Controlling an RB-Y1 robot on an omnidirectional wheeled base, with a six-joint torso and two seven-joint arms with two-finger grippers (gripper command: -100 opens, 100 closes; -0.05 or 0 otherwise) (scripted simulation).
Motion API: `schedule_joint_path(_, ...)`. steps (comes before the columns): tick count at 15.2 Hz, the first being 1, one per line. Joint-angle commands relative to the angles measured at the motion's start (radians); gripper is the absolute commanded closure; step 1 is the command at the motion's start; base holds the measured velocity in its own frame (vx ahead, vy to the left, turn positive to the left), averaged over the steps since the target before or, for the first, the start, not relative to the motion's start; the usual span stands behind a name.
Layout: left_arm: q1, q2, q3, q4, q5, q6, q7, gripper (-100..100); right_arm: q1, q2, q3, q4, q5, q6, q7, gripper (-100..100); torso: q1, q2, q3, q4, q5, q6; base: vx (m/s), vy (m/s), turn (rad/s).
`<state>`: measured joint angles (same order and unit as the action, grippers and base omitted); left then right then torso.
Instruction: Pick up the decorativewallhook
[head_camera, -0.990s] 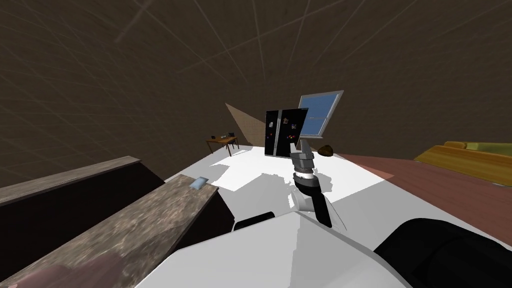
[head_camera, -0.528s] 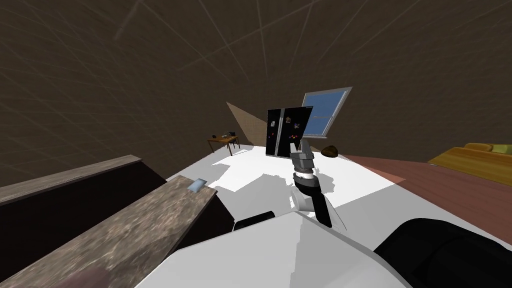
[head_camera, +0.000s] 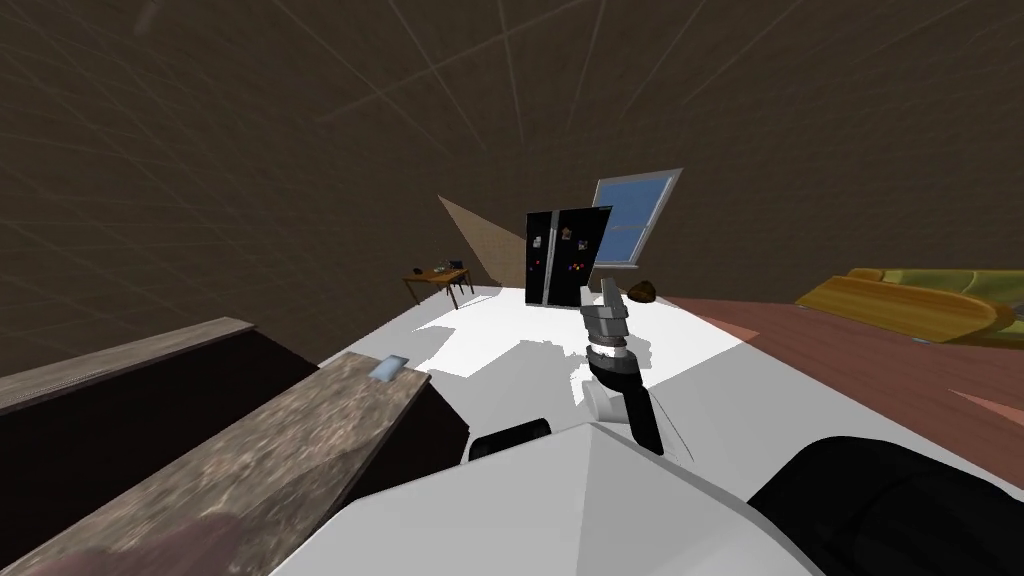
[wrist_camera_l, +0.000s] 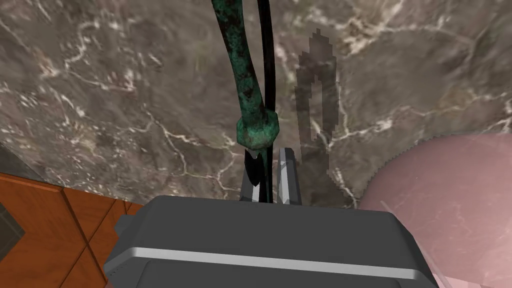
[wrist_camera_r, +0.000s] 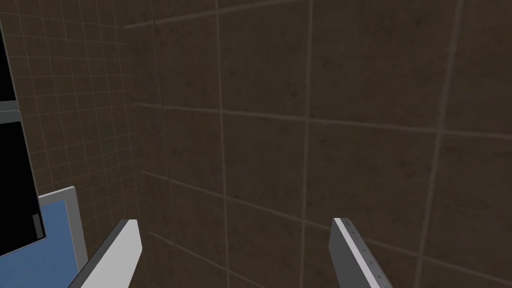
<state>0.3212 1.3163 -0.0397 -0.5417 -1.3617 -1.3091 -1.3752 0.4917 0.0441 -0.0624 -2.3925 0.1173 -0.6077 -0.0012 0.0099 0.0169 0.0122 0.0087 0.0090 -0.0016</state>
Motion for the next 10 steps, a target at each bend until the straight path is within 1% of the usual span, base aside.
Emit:
schedule_joint_path(1, -0.019, 0.004, -0.008, 0.0, -0.001, -0.01, 0.034, 100, 0.0, 0.0, 0.0, 0.0, 0.0, 0.0, 0.0, 0, 0.0, 0.0, 0.0, 0.0, 0.0, 0.0, -0.174, 0.023, -0.165)
schedule_joint_path(3, -0.035, 0.018, -0.018, -0.015, -0.001, -0.018, 0.09, 100, 0.0, 0.0, 0.0, 0.0, 0.0, 0.0, 0.0, 0, 0.001, 0.001, 0.001, 0.001, 0.001, -0.001, -0.169, -0.001, -0.182)
schedule_joint_path(4, -0.044, 0.024, -0.023, -0.023, -0.002, -0.022, 0.116, 100, 0.0, 0.0, 0.0, 0.0, 0.0, 0.0, 0.0, 0, 0.0, 0.002, 0.001, 0.001, 0.001, 0.0, -0.216, -0.006, -0.213)
schedule_joint_path(5, -0.044, 0.024, -0.023, -0.023, -0.002, -0.022, 0.121, 100, 0.0, 0.0, 0.0, 0.0, 0.0, 0.0, 0.0, 0, 0.0, 0.003, 0.002, 0.001, 0.001, 0.0, -0.189, -0.007, -0.174)
schedule_joint_path(6, -0.052, 0.031, -0.028, -0.031, -0.002, -0.026, 0.147, 100, 0.0, 0.0, 0.0, 0.0, 0.0, 0.0, 0.0, 0, 0.0, 0.003, 0.002, 0.001, 0.001, -0.001, -0.151, -0.012, -0.155)
schedule_joint_path(7, -0.052, 0.031, -0.028, -0.031, -0.002, -0.026, 0.15, 100, 0.0, 0.0, 0.0, 0.0, 0.0, 0.0, 0.0, 0, -0.001, 0.002, 0.001, 0.0, 0.0, -0.001, -0.121, -0.011, -0.109)
schedule_joint_path(8, -0.06, 0.038, -0.033, -0.038, -0.002, -0.03, 0.179, 100, 0.0, 0.0, 0.0, 0.0, 0.0, 0.0, 0.0, 0, -0.003, 0.0, -0.001, -0.002, -0.004, -0.001, -0.118, -0.002, -0.118)
schedule_joint_path(9, -0.06, 0.038, -0.033, -0.038, -0.002, -0.03, 0.179, 100, 0.0, 0.0, 0.0, 0.0, 0.0, 0.0, 0.0, 0, -0.004, -0.002, -0.002, -0.003, -0.007, -0.001, -0.113, 0.008, -0.095)
schedule_joint_path(10, -0.053, 0.031, -0.028, -0.042, 0.003, -0.035, 0.167, 100, 0.0, 0.0, 0.0, 0.0, 0.0, 0.0, 0.0, 0, -0.006, -0.004, -0.003, -0.003, -0.008, -0.002, -0.061, 0.008, -0.027)
